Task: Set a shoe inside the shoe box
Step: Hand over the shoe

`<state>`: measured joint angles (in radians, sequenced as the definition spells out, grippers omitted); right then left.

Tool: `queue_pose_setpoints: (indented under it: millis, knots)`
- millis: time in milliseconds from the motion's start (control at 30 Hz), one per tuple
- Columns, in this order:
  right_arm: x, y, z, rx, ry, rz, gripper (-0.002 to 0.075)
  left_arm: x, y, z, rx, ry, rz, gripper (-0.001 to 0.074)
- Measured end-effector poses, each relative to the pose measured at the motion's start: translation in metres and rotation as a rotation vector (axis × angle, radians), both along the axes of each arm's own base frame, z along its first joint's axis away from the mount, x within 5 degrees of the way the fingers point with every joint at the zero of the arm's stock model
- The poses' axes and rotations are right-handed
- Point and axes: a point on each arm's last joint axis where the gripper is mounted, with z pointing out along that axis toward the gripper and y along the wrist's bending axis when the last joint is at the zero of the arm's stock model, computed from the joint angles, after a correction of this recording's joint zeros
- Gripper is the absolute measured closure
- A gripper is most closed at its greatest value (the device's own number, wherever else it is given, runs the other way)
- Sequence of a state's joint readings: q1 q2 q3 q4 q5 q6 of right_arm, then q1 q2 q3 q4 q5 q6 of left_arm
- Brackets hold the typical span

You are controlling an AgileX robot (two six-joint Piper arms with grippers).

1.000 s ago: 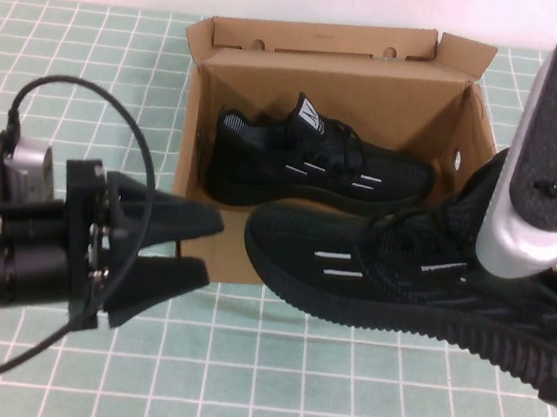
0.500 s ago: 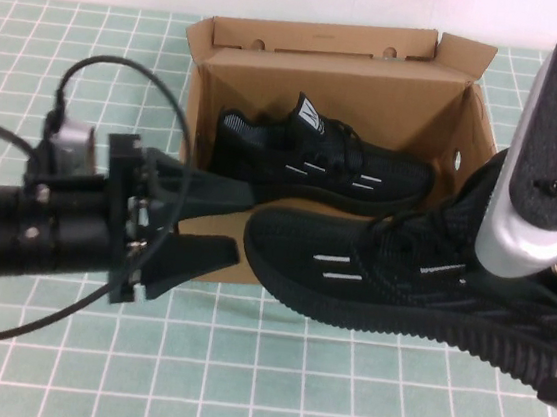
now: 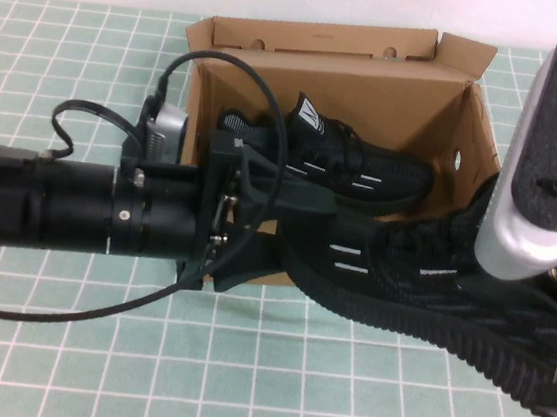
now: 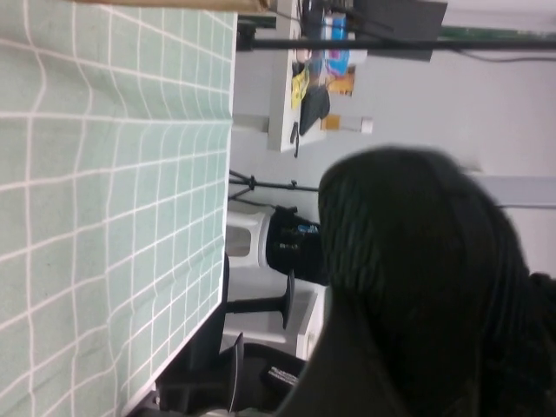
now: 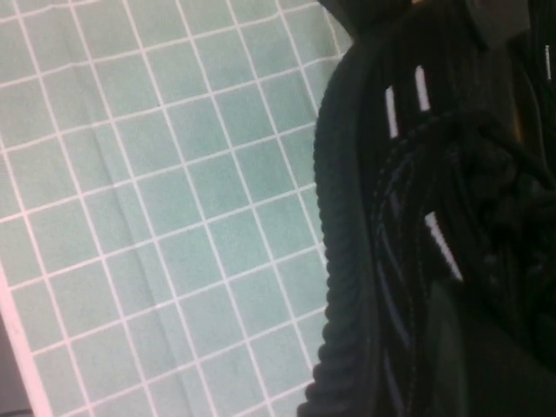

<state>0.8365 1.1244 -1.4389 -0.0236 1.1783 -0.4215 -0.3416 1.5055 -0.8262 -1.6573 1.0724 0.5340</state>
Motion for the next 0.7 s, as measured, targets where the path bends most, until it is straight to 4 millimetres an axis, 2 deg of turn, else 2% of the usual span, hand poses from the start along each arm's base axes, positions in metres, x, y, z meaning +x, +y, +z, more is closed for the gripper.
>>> queue_pose_setpoints:
  millis: [233, 600, 700]
  knots:
    - [0.0085, -0.0072, 0.0009, -0.040, -0.061, -0.100, 0.0732, 0.0028, -0.0043, -0.0049, -0.001, 0.021, -0.014, 0.0280]
    - [0.0057, -0.0032, -0.0002, -0.011, -0.018, -0.077, 0.0732, 0.0048, -0.0054, -0.0071, -0.017, 0.042, -0.014, 0.0281]
    - [0.0057, -0.0032, -0.0002, -0.011, -0.018, -0.077, 0.0732, 0.0048, -0.0054, -0.0071, -0.017, 0.042, -0.014, 0.0300]
